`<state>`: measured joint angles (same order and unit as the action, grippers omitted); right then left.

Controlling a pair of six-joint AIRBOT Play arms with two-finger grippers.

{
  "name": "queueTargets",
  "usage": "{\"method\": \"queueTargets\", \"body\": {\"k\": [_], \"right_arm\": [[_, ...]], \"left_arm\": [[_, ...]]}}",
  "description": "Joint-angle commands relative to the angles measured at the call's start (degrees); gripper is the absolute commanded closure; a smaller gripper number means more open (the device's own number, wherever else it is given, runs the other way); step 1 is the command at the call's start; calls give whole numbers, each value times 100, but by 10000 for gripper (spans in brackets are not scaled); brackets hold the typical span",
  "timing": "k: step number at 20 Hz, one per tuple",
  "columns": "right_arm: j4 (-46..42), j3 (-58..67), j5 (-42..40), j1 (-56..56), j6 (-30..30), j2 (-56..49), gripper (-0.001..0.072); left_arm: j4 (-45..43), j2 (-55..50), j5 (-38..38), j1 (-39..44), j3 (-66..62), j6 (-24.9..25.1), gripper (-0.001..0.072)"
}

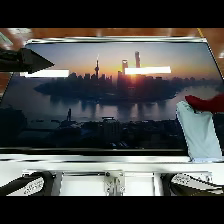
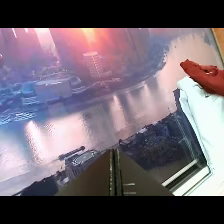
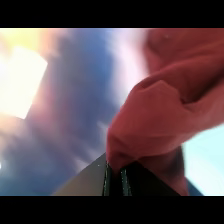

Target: Fold the shirts.

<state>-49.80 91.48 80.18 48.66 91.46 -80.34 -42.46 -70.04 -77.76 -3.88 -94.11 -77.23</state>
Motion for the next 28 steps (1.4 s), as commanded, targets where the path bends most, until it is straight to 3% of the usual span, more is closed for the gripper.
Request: {"method": "queueTargets", "body": {"k": [1,6,12,17,21,23,28], "right_arm": [[1939,109,-1263,-186,-173,-9,652],[1346,212,-1274,-490,-76,-15,652],[-1394,214,664,-479,398,35,652],[-3462,219,2063,-479,435,127,651],[-4675,162,2608,-446,603,140,651],[-4669,-197,2577,-299,833,275,651],[-4570,-2404,1231,-109,1530,994,651]], "left_arm": [[0,-2,35,4,2,0,663],[-2,-2,31,4,2,7,662],[0,0,11,2,0,157,662],[0,-2,15,4,2,177,662],[0,0,13,24,0,262,662],[0,0,11,70,2,291,662],[0,0,15,267,2,308,662]]}}
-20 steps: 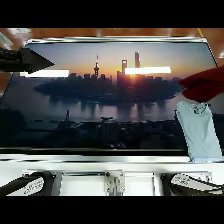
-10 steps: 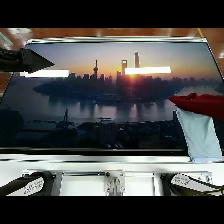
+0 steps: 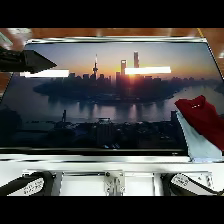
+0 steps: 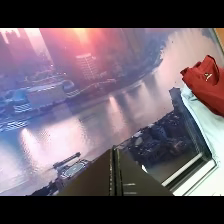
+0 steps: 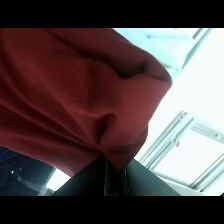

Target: Fold the shirts.

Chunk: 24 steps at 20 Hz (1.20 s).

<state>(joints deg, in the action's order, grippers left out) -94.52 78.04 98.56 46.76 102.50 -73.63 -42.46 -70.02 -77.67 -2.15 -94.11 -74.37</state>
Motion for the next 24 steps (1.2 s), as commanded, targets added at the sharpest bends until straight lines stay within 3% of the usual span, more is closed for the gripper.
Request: {"method": "queueTargets", "body": {"k": [1,4,5,6,7,13,16,18,20,21,22,23,24], "right_arm": [[-28,-1532,-866,83,533,417,650],[37,-2516,-1427,81,966,511,638],[133,-2667,-1545,81,1012,509,509],[166,-2710,-1615,81,977,511,304],[136,-2702,-1606,81,914,531,247],[-748,-1805,-1475,81,577,1281,247],[-269,-693,-2234,26,-98,1506,267],[804,-192,-3049,-339,-1134,1659,282],[1423,-68,-3410,-1137,-1696,1648,280],[1401,-68,-3237,-1690,-1799,1541,256],[1252,-68,-2905,-2208,-1742,1360,164],[1084,-68,-2507,-2699,-1519,1091,51],[981,-68,-2103,-3064,-1281,782,46]], "left_arm": [[0,-2,7,122,0,22,662],[0,-4,11,120,2,17,662],[0,-4,26,120,0,17,662],[0,-4,48,120,2,15,662],[0,-4,76,120,2,17,662],[-55,-11,258,122,2,17,662],[-573,-17,428,140,2,-20,663],[-1434,-79,520,332,2,-396,664],[-2739,-260,448,769,2,-920,664],[-3488,-437,295,1106,2,-1211,664],[-3985,-623,105,1390,2,-1390,663],[-4212,-841,-83,1648,2,-1429,639],[-4218,-1075,-232,1862,2,-1423,428]]}}
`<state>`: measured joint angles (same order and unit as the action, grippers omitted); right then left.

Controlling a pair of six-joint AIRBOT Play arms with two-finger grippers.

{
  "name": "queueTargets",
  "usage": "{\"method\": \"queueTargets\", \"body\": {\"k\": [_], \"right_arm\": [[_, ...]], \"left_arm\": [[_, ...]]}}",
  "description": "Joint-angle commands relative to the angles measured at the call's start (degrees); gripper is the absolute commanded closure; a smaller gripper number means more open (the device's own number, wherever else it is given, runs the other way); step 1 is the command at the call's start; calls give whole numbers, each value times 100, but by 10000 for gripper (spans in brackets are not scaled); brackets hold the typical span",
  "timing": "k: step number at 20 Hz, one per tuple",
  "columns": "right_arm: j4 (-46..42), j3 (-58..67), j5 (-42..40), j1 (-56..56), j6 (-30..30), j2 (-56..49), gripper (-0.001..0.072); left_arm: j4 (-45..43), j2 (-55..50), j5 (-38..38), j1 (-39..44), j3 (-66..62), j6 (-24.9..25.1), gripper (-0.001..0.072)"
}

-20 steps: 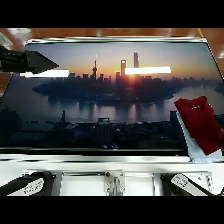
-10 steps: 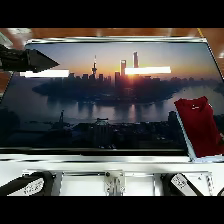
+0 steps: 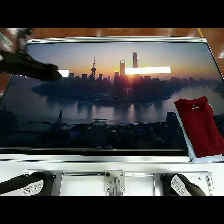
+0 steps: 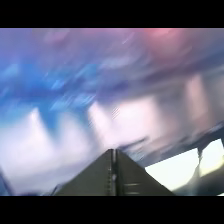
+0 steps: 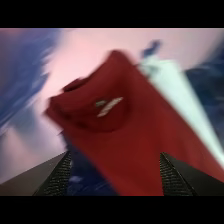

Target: Fold the shirts.

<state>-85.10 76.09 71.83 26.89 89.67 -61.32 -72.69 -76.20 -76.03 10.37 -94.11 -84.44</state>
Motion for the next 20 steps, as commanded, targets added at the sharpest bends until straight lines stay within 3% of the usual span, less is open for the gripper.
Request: {"method": "queueTargets", "body": {"k": [1,2,7,20], "right_arm": [[61,127,964,-1305,90,-728,46],[55,127,1207,-1484,96,-984,46],[61,127,1375,-1971,66,-1650,47],[61,129,1370,-2020,66,-1668,47]], "left_arm": [[-1196,-667,-505,774,2,-514,129],[-1196,-866,-564,911,2,-616,58],[-1180,-1167,-573,1167,2,-629,58],[-1180,-1172,-557,1167,2,-629,58]]}}
